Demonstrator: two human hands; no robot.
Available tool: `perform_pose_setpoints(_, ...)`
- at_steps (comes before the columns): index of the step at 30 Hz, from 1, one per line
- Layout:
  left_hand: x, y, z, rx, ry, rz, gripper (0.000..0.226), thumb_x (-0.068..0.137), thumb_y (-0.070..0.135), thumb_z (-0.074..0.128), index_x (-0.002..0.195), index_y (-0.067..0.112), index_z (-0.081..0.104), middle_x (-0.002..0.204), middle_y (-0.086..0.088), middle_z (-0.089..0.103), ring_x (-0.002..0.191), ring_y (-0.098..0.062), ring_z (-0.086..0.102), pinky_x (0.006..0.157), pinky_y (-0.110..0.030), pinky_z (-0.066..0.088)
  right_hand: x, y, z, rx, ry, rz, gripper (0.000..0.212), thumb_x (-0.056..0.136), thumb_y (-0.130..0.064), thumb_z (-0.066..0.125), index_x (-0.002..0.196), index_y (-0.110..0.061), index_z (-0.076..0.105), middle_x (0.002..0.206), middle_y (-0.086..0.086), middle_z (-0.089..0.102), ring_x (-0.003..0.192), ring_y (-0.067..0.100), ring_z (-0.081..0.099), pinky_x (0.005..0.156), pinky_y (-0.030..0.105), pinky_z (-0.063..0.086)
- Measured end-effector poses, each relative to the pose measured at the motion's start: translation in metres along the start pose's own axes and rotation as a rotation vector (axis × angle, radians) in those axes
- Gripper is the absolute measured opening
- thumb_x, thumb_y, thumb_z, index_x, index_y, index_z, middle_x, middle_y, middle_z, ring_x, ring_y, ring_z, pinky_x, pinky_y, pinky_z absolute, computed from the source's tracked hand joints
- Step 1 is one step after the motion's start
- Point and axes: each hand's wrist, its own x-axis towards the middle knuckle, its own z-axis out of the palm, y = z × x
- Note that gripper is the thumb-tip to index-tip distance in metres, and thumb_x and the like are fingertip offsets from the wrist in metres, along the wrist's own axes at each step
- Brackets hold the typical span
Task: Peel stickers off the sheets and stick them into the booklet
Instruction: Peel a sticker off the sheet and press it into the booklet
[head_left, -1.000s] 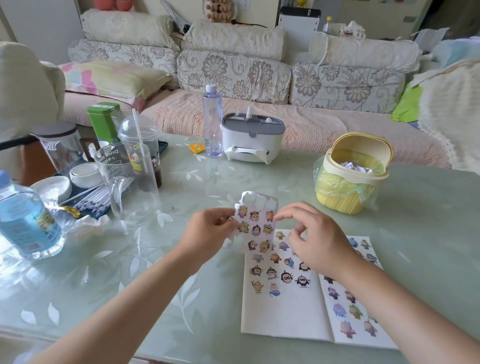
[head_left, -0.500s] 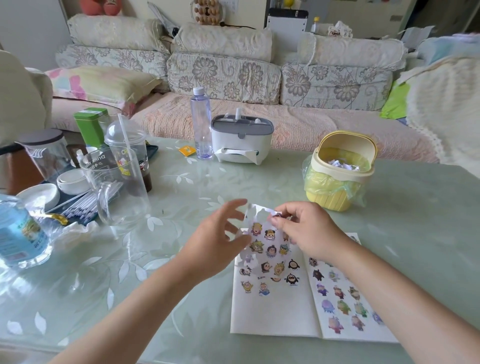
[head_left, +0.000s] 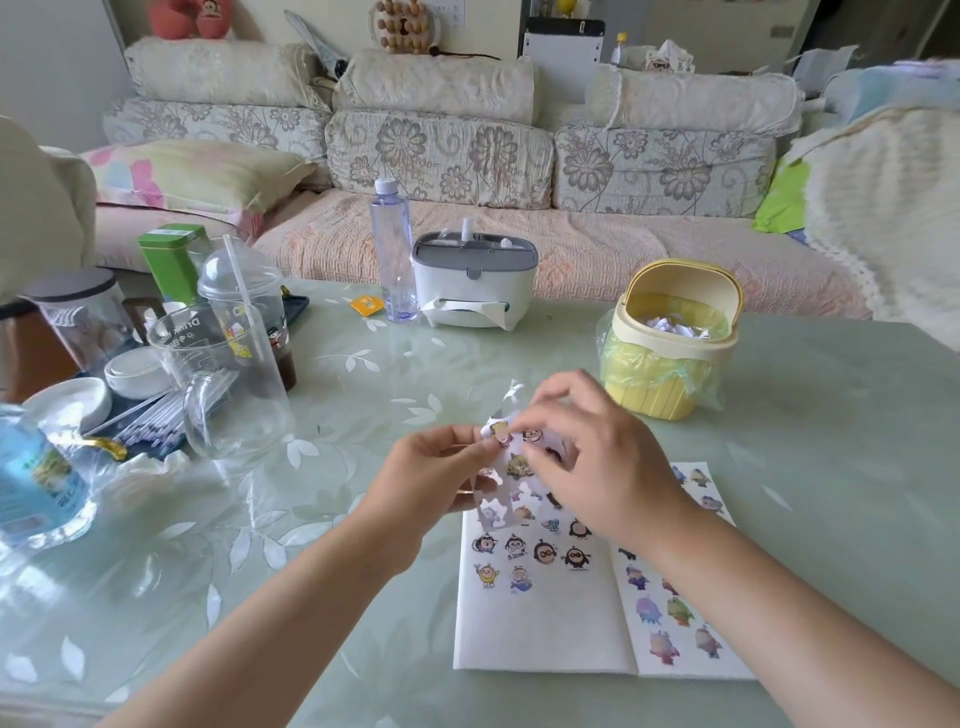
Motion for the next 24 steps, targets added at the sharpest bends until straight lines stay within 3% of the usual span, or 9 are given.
perform_pose_setpoints(5, 0.0011, -0.0035, 0.0008, -0.208, -0.168, -0.042, 0.012, 0.091, 0.019, 0.067, 0.098, 0.01, 0.072, 0.086, -0.005, 0.07, 0.074, -0.014, 0.065, 0.071, -0.025, 0.055, -0.0046, -0.0038, 0.0081, 0.02, -0.009, -0.001, 0.013, 0.09, -0.03, 0.068, 0.101, -0.033, 0.076, 0.089, -0.014, 0.059, 0.063, 0.005, 0.053, 0.054, 0.018, 0.043)
perform_pose_setpoints(9, 0.0023, -0.0032, -0.0003, -0.261, -0.229, -0.019, 0.026, 0.081, 0.011, 0.072, 0.106, 0.003, 0.069, 0.081, -0.006, 0.068, 0.075, -0.015, 0.064, 0.079, -0.026, 0.056, -0.0034, -0.0045, 0.0083, 0.052, 0.04, 0.047, 0.031, 0.091, -0.05, 0.054, 0.097, -0.031, 0.077, 0.088, -0.014, 0.062, 0.064, 0.004, 0.054, 0.054, 0.021, 0.045)
perform_pose_setpoints(13, 0.0019, -0.0036, 0.0017, -0.244, -0.156, -0.007, 0.012, 0.087, 0.005, 0.07, 0.098, 0.007, 0.067, 0.075, -0.005, 0.065, 0.068, -0.013, 0.063, 0.074, -0.026, 0.058, -0.0041, -0.0034, 0.0082, 0.052, 0.042, 0.053, 0.029, 0.091, -0.049, 0.056, 0.098, -0.032, 0.078, 0.088, -0.016, 0.063, 0.061, 0.002, 0.052, 0.053, 0.022, 0.045)
perform_pose_setpoints(16, 0.0006, -0.0036, 0.0048, -0.21, -0.073, 0.07, 0.021, 0.084, 0.004, 0.074, 0.102, 0.006, 0.063, 0.075, -0.006, 0.066, 0.065, -0.015, 0.063, 0.074, -0.03, 0.059, -0.0035, -0.0011, 0.0074, 0.041, 0.01, 0.054, 0.025, 0.091, -0.046, 0.058, 0.098, -0.032, 0.078, 0.086, -0.016, 0.063, 0.061, 0.003, 0.054, 0.053, 0.023, 0.045)
perform_pose_setpoints(21, -0.0001, -0.0022, 0.0077, 0.093, 0.075, 0.296, 0.036, 0.081, 0.004, 0.08, 0.103, 0.015, 0.054, 0.074, -0.002, 0.073, 0.071, -0.02, 0.068, 0.074, -0.034, 0.056, -0.0013, 0.0025, 0.0038, 0.029, -0.081, 0.079, 0.009, 0.09, -0.036, 0.07, 0.09, -0.033, 0.078, 0.084, -0.018, 0.062, 0.058, -0.005, 0.05, 0.054, 0.011, 0.032)
perform_pose_setpoints(24, -0.0004, -0.0018, 0.0096, 0.187, 0.08, 0.341, 0.039, 0.081, 0.006, 0.08, 0.102, 0.023, 0.053, 0.076, 0.003, 0.074, 0.068, -0.014, 0.067, 0.069, -0.026, 0.054, -0.0006, 0.002, 0.0008, 0.013, -0.101, 0.063, 0.009, 0.091, -0.034, 0.069, 0.085, -0.032, 0.076, 0.079, -0.021, 0.057, 0.06, -0.007, 0.05, 0.053, 0.01, 0.028)
